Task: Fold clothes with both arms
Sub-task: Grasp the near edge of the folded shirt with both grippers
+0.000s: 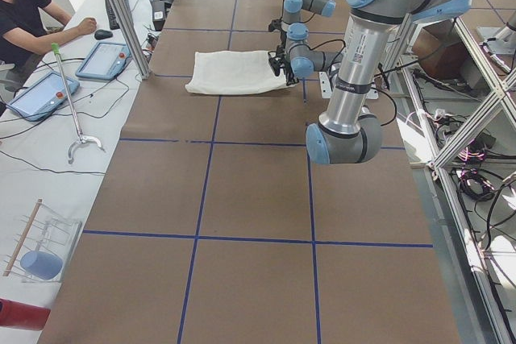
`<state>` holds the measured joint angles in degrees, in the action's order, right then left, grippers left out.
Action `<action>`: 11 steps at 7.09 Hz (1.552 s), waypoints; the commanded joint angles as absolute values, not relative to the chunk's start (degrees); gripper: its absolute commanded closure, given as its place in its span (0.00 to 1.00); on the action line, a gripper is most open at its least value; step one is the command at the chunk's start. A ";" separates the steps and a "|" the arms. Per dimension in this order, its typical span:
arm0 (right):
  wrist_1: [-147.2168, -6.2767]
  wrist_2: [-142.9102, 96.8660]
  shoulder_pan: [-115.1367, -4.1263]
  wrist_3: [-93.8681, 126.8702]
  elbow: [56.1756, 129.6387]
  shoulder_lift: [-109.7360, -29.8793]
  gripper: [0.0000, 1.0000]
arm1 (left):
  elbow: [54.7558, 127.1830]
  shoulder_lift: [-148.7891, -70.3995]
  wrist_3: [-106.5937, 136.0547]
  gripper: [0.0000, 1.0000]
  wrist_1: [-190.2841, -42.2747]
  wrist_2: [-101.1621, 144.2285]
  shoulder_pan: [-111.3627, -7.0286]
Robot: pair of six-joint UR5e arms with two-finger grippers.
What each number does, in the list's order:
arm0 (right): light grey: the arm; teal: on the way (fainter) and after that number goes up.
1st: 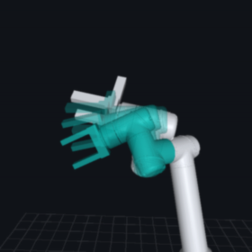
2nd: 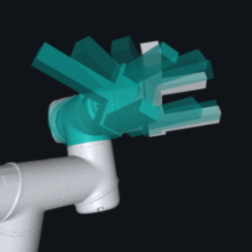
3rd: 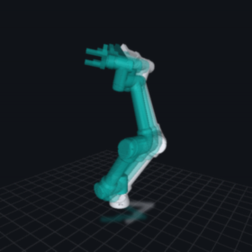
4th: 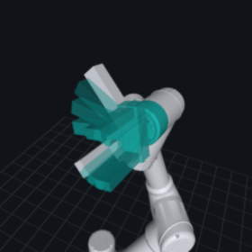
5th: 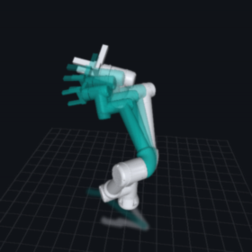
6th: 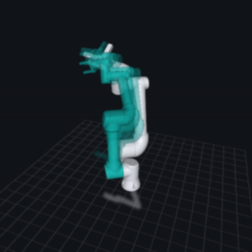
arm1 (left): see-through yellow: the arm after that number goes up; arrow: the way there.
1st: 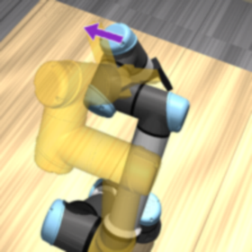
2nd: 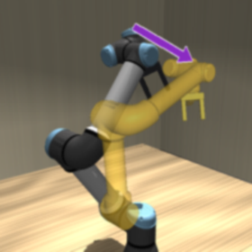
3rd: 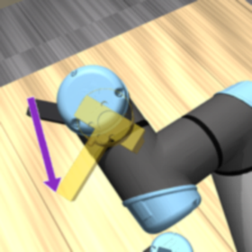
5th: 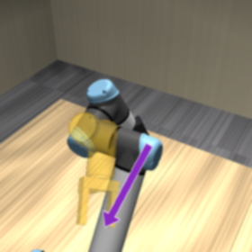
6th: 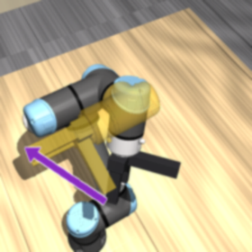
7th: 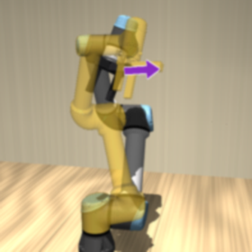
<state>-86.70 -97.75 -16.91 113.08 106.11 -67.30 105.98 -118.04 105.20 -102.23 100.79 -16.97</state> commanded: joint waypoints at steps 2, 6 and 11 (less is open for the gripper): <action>-86.84 -97.91 -16.88 112.85 106.08 -67.15 0.50 | 106.00 -118.04 105.21 1.00 -102.22 100.72 -16.96; -86.66 -98.26 -17.14 110.67 106.61 -66.80 1.00 | 106.00 -118.30 105.21 1.00 -102.22 100.63 -17.05; -86.13 -98.60 -18.37 110.48 107.05 -65.74 1.00 | 107.31 -117.78 105.21 1.00 -102.22 100.81 -16.96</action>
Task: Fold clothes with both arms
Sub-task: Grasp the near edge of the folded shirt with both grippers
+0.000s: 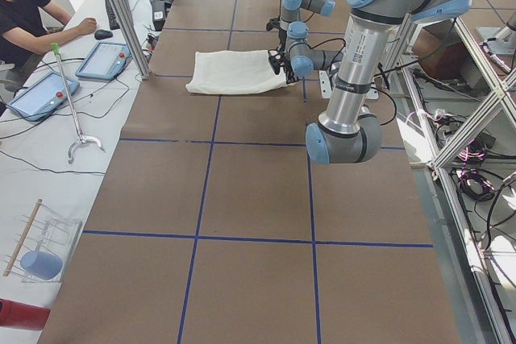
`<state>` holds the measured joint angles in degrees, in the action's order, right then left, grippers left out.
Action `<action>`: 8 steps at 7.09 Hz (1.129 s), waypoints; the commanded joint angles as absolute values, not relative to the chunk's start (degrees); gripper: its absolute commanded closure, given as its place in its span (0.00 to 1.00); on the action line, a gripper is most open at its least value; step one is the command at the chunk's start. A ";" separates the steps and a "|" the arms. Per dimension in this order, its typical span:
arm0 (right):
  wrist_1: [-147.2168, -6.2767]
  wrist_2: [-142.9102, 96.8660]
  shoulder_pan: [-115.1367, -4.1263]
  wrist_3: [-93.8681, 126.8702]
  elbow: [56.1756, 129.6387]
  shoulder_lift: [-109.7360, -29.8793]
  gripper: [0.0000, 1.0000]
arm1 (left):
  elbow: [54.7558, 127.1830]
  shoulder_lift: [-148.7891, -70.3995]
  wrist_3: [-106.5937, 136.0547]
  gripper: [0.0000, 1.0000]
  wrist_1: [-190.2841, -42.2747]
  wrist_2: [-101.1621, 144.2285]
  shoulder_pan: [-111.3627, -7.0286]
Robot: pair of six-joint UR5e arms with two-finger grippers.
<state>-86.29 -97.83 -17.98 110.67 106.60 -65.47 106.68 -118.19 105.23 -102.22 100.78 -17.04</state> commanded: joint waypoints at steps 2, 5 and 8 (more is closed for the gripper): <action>-86.13 -99.57 -17.41 110.30 110.62 -67.75 1.00 | 108.89 -117.68 105.29 1.00 -101.95 100.72 -16.35; -85.78 -99.67 -14.24 110.30 116.19 -69.35 1.00 | 115.75 -114.79 105.38 1.00 -99.67 100.72 -12.57; -79.05 -100.10 -22.46 106.01 114.01 -68.47 1.00 | 116.11 -117.49 105.29 1.00 -99.58 101.51 -19.37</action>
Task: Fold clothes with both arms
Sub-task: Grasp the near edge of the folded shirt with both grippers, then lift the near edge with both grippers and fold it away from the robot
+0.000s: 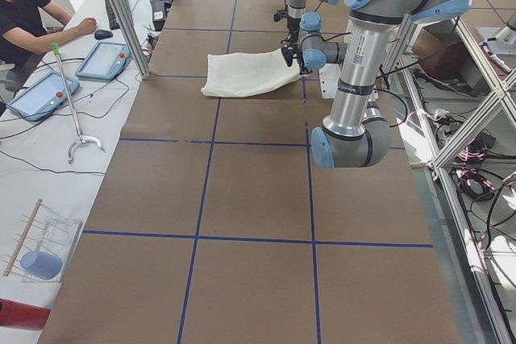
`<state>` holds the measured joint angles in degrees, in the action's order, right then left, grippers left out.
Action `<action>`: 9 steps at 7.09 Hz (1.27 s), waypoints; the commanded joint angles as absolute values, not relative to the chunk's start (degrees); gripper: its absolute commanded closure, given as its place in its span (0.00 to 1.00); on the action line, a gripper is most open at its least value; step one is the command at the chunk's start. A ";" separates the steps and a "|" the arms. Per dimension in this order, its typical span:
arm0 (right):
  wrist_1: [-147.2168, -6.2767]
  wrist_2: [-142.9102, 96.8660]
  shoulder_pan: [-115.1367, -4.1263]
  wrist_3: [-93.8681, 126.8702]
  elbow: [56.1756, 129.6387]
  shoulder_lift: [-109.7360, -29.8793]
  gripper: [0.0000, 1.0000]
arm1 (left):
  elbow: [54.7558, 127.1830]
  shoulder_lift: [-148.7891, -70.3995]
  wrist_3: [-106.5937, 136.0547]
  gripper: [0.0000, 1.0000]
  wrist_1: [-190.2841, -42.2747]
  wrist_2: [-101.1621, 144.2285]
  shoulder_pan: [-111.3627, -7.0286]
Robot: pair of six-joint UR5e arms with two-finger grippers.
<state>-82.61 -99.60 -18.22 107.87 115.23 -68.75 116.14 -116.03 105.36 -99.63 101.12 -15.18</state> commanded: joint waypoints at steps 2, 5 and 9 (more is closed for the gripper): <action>-78.31 -109.89 -34.57 105.65 104.65 -61.14 1.00 | 110.52 -121.52 103.64 1.00 -100.63 107.98 -29.92; -66.17 -115.75 -43.93 103.27 74.19 -46.70 1.00 | 87.35 -130.68 96.88 1.00 -110.33 108.54 -41.19; -62.67 -115.31 -46.74 93.98 65.48 -42.89 0.00 | 71.01 -136.14 88.54 0.00 -124.10 104.15 -43.50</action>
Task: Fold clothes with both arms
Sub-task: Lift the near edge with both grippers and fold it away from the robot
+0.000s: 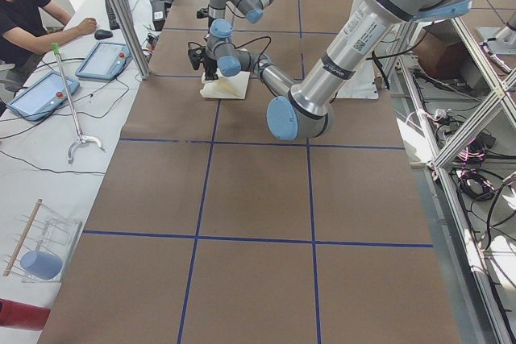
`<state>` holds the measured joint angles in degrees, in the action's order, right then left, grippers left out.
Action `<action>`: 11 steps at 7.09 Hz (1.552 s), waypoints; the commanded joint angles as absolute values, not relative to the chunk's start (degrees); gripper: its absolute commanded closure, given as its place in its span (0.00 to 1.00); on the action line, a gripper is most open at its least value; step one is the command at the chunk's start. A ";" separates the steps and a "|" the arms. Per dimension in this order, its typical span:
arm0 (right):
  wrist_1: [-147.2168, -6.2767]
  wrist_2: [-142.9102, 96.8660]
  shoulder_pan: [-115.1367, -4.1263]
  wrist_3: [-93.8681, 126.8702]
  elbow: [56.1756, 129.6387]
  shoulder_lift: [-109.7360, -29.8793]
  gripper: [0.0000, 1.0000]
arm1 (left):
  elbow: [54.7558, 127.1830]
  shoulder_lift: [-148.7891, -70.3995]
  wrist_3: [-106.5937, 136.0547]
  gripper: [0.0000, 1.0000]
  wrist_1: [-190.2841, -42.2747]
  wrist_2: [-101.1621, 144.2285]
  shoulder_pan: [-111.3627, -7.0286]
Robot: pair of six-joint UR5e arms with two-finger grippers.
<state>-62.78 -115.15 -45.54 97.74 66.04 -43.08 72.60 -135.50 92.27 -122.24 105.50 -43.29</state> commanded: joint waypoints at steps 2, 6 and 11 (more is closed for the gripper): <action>-63.10 -118.54 -49.56 88.27 65.91 -43.15 0.00 | 74.41 -133.62 86.67 0.00 -124.54 105.37 -43.85; -69.51 -122.26 -53.00 79.73 71.54 -45.44 0.00 | 79.19 -125.77 87.45 0.00 -137.02 106.79 -40.27; -69.52 -122.17 -53.09 79.72 73.56 -46.93 0.00 | 73.50 -126.82 87.45 0.00 -144.36 106.26 -36.56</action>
<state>-69.52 -122.15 -53.05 79.72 72.85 -46.39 76.23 -126.61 87.41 -140.70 106.31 -36.70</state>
